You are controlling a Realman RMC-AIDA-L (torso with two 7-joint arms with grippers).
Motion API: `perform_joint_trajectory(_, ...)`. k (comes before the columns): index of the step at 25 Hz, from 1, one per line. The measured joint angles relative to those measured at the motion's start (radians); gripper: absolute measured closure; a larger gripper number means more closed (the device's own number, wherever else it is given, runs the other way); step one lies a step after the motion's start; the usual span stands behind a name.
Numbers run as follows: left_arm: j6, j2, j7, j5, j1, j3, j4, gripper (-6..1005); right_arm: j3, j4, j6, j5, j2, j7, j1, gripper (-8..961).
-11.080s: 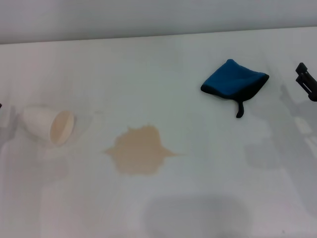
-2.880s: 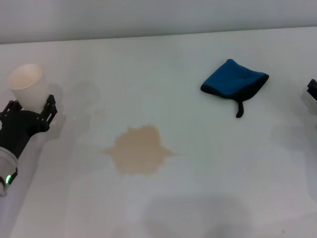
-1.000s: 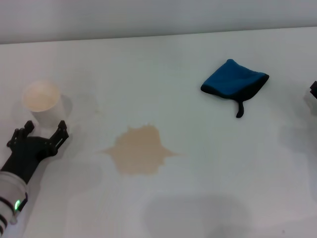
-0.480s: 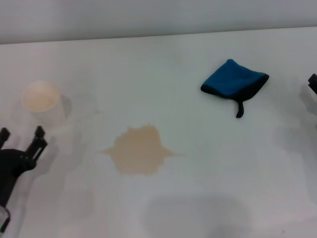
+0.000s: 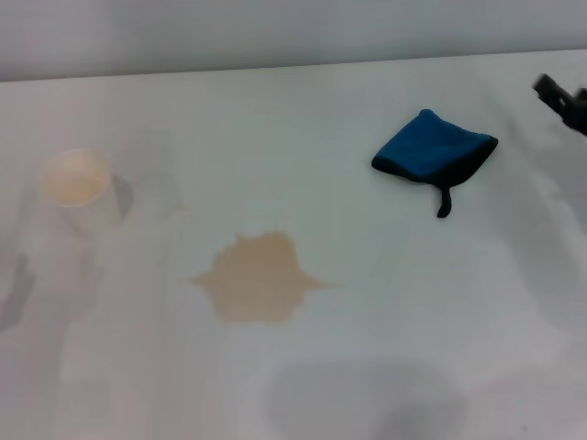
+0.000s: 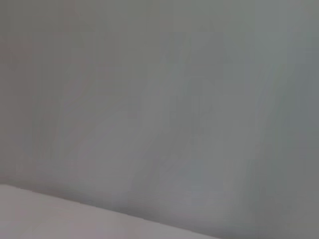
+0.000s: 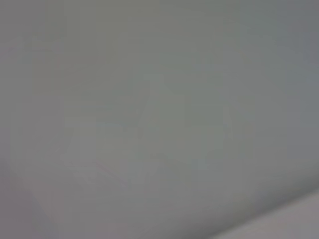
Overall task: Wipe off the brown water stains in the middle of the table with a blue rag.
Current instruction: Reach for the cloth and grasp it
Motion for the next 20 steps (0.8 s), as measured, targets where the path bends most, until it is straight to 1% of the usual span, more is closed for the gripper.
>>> perform_joint_trajectory(3,0.001,0.002,-0.013,-0.002,-0.005,0.000,-0.010,106,-0.123,-0.084,-0.012,0.000,-0.007,0.087,0.025,84)
perform_joint_trajectory(6,0.001,0.002,-0.014,0.000,-0.012,0.001,-0.013,106,-0.249,-0.178,-0.053,-0.017,-0.020,0.165,0.047,85)
perform_joint_trajectory(8,0.002,0.002,-0.014,0.004,-0.017,0.006,-0.013,106,-0.325,-0.250,-0.101,-0.073,-0.034,0.242,0.067,85)
perform_joint_trajectory(9,0.002,0.002,-0.014,0.004,-0.020,0.007,-0.014,106,-0.356,-0.283,-0.120,-0.112,-0.045,0.280,0.083,86)
perform_joint_trajectory(11,0.002,0.003,-0.015,0.004,-0.022,0.008,-0.015,106,-0.386,-0.325,-0.138,-0.207,-0.066,0.353,0.119,86)
perform_joint_trajectory(14,0.002,0.003,-0.015,0.005,-0.031,0.009,-0.016,106,-0.397,-0.360,-0.132,-0.381,-0.098,0.473,0.186,87)
perform_joint_trajectory(18,0.003,0.003,-0.015,0.020,-0.047,0.010,-0.017,106,-0.398,-0.371,-0.106,-0.568,-0.127,0.570,0.265,87)
perform_joint_trajectory(19,0.003,0.002,-0.015,0.023,-0.050,0.011,-0.016,106,-0.396,-0.372,-0.089,-0.644,-0.137,0.594,0.300,88)
perform_joint_trajectory(20,0.003,0.002,-0.016,0.025,-0.052,0.011,-0.016,106,-0.396,-0.372,-0.089,-0.644,-0.137,0.594,0.300,88)
